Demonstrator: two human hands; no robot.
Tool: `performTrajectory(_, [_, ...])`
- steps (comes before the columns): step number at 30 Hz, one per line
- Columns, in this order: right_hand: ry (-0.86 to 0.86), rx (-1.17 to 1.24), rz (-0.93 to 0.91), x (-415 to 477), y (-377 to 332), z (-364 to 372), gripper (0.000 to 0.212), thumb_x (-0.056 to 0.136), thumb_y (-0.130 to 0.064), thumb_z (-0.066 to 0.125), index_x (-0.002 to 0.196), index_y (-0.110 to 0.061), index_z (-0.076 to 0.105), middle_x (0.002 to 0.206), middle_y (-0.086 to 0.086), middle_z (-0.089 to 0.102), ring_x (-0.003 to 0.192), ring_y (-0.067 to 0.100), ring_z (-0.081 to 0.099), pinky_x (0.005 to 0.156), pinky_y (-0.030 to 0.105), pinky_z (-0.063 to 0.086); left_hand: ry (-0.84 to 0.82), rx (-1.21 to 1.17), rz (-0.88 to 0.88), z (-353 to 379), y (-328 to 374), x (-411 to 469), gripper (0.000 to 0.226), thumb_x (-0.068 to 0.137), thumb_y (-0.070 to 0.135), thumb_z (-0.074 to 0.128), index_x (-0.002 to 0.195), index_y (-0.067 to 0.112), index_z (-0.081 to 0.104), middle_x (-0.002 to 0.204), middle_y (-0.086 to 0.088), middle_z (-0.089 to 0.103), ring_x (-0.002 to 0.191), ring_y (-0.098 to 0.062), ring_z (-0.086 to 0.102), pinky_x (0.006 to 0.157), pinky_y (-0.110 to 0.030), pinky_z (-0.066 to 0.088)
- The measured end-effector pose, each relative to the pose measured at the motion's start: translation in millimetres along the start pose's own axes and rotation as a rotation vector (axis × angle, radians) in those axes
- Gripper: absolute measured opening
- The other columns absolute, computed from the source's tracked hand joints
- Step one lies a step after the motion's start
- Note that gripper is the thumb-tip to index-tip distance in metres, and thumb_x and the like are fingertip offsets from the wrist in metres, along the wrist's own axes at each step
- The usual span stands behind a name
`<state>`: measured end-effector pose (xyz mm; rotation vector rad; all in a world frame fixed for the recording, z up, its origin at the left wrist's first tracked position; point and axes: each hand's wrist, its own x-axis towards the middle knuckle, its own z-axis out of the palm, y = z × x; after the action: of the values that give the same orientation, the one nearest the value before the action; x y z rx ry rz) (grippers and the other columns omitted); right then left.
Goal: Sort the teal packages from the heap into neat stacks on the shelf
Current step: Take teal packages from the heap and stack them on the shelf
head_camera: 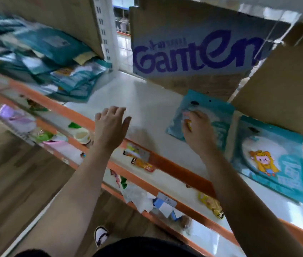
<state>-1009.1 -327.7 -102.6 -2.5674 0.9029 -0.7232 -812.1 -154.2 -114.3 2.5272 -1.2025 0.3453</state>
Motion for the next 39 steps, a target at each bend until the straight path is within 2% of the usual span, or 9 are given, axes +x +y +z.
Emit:
performTrajectory(5, [0.005, 0.053, -0.045, 29.0, -102.3, 68.1, 0.028, 0.092, -0.014, 0.057, 0.117, -0.005, 0.064, 0.117, 0.014, 0.063, 0.110, 0.030, 0.054, 0.096, 0.037, 0.041, -0.016, 0.010, -0.069, -19.2, -106.0, 6.2, 0.040, 0.097, 0.040, 0.050, 0.128, 0.015, 0.058, 0.126, -0.009, 0.060, 0.119, -0.033, 0.052, 0.096, -0.045, 0.036])
performTrajectory(13, [0.006, 0.119, -0.095, 67.2, -230.6, 142.9, 0.029, 0.095, -0.015, 0.055, 0.122, -0.008, 0.063, 0.120, 0.009, 0.063, 0.113, 0.021, 0.056, 0.093, 0.021, 0.037, 0.028, 0.045, -0.058, -63.0, -232.9, 26.1, 0.041, 0.098, 0.040, 0.046, 0.130, 0.016, 0.055, 0.127, -0.007, 0.058, 0.116, -0.032, 0.052, 0.096, -0.045, 0.036])
performTrajectory(17, [-0.011, 0.144, -0.132, 98.3, -271.4, 174.5, 0.029, 0.096, -0.018, 0.053, 0.120, -0.007, 0.062, 0.116, 0.010, 0.063, 0.110, 0.022, 0.055, 0.091, 0.024, 0.041, 0.064, 0.025, -0.070, -68.2, -282.5, 37.8, 0.039, 0.099, 0.038, 0.046, 0.127, 0.014, 0.057, 0.121, -0.009, 0.060, 0.111, -0.034, 0.054, 0.094, -0.047, 0.037])
performTrajectory(22, [0.002, 0.209, -0.139, 143.7, -312.6, 211.7, 0.027, 0.097, -0.017, 0.052, 0.120, -0.007, 0.061, 0.117, 0.012, 0.060, 0.110, 0.021, 0.054, 0.086, 0.021, 0.041, 0.067, 0.034, -0.091, -66.2, -341.6, 67.4, 0.055, 0.095, 0.049, 0.030, 0.124, 0.014, 0.060, 0.119, -0.008, 0.063, 0.109, -0.033, 0.057, 0.091, -0.047, 0.041])
performTrajectory(26, [0.039, 0.249, -0.172, 197.0, -344.3, 240.9, 0.029, 0.097, -0.021, 0.051, 0.121, -0.008, 0.062, 0.116, 0.011, 0.063, 0.109, 0.021, 0.055, 0.089, 0.027, 0.045, 0.135, 0.049, -0.071, -67.7, -396.4, 110.8, 0.053, 0.095, 0.048, 0.032, 0.125, 0.013, 0.059, 0.120, -0.008, 0.063, 0.111, -0.032, 0.057, 0.090, -0.046, 0.041])
performTrajectory(30, [0.072, 0.264, -0.193, 252.5, -377.5, 259.9, 0.029, 0.096, -0.018, 0.053, 0.120, -0.004, 0.062, 0.117, 0.013, 0.063, 0.111, 0.025, 0.056, 0.093, 0.025, 0.039, 0.168, 0.046, -0.062, -74.7, -443.0, 160.9, 0.051, 0.095, 0.046, 0.034, 0.125, 0.013, 0.059, 0.118, -0.010, 0.062, 0.108, -0.034, 0.056, 0.086, -0.045, 0.040])
performTrajectory(35, [0.037, 0.278, -0.208, 309.5, -417.3, 282.5, 0.033, 0.097, -0.025, 0.050, 0.122, -0.007, 0.063, 0.119, 0.009, 0.062, 0.115, 0.022, 0.055, 0.099, 0.031, 0.042, 0.226, 0.044, -0.101, -83.1, -488.6, 209.7, 0.052, 0.094, 0.047, 0.033, 0.122, 0.013, 0.062, 0.119, -0.009, 0.063, 0.108, -0.033, 0.058, 0.086, -0.044, 0.040])
performTrajectory(39, [0.034, 0.269, -0.200, 341.9, -447.5, 301.1, 0.033, 0.097, -0.023, 0.051, 0.124, -0.007, 0.062, 0.121, 0.008, 0.061, 0.114, 0.020, 0.055, 0.097, 0.028, 0.041, 0.245, 0.021, -0.108, -84.1, -530.5, 239.3, 0.050, 0.095, 0.047, 0.035, 0.121, 0.014, 0.061, 0.117, -0.009, 0.063, 0.106, -0.033, 0.057, 0.086, -0.042, 0.038])
